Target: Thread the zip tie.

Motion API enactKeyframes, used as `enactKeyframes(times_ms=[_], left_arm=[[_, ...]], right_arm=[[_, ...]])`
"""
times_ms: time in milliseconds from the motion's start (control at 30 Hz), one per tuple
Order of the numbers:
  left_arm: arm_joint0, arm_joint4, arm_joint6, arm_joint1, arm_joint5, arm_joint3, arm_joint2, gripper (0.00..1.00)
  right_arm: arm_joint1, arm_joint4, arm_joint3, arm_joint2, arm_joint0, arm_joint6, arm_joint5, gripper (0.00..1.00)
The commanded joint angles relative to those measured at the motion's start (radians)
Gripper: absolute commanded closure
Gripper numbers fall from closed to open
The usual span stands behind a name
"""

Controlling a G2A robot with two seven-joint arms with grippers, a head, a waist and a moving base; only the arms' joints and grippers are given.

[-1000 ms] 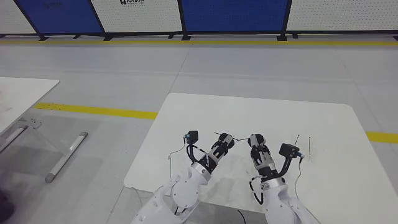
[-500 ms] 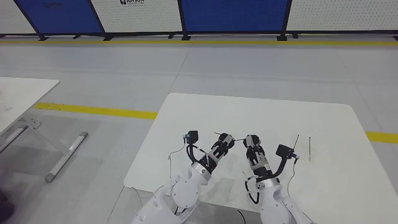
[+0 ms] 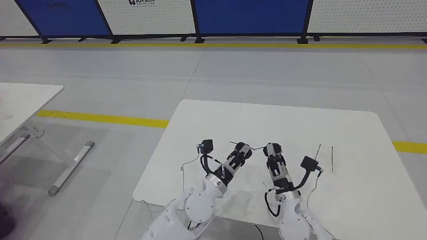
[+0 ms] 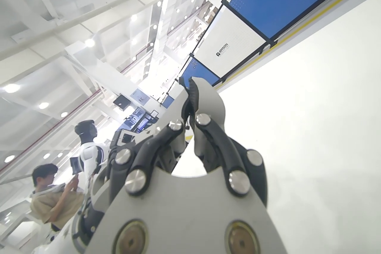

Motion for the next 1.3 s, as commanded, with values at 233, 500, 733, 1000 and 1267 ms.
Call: enactKeyframes(times_ms=[233,500,733,1000,1267], left_arm=[[-0.006,-0.011,0.009,-0.005,-0.008,0.003,0.005,1.00],[-0.006,-0.006,0.015,-0.007,-0.005,0.008,0.002,1.00],[-0.003,0.001,0.020,-0.009,-0.009,0.009,0.002,1.00],[0.000,0.015,0.030,-0.011,-0.007,0.008,0.005,1.00],[0.002,0.027,0.035,-0.014,-0.003,0.005,0.011,1.00]], right_arm=[[-0.008,-0.027,0.000,-0.003,-0.003,0.001,-0.016,1.00],[-0.010,-0.028,-0.005,0.019,-0.014,0.002,-0.006,1.00],[-0.012,-0.049,-0.018,0.027,-0.025,0.010,-0.002,1.00],[-0.013,-0.067,-0.031,0.042,-0.038,0.019,0.001,1.00],[-0.014,-0.088,-0.046,0.054,-0.052,0.022,0.004,0.97]])
